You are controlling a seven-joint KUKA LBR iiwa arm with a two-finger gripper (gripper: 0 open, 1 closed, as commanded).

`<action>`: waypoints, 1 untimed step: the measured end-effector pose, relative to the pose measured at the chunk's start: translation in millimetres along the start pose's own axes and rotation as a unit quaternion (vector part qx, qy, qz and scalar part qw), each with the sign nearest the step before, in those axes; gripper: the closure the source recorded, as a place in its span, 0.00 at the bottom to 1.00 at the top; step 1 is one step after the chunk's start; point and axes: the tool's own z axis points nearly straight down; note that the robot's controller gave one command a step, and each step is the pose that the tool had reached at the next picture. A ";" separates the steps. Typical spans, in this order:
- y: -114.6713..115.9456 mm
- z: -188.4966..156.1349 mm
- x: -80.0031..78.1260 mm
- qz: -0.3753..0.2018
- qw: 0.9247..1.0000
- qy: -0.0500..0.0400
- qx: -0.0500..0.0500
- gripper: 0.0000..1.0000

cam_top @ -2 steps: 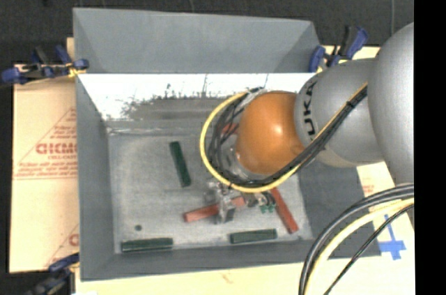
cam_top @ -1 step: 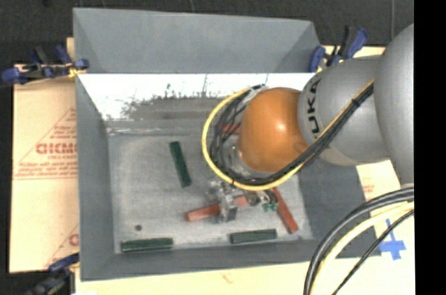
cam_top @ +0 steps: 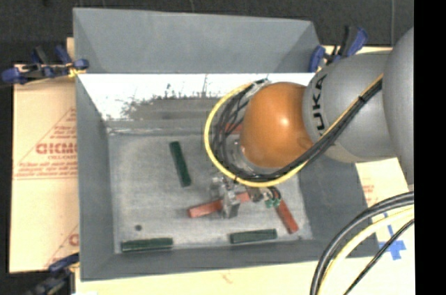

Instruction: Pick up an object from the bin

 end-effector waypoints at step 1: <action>-0.6 -7.4 -1.3 0.001 1.000 -0.003 0.001 1.00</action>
Offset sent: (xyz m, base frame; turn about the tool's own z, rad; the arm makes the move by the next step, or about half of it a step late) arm 0.0001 0.0000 0.0388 0.0000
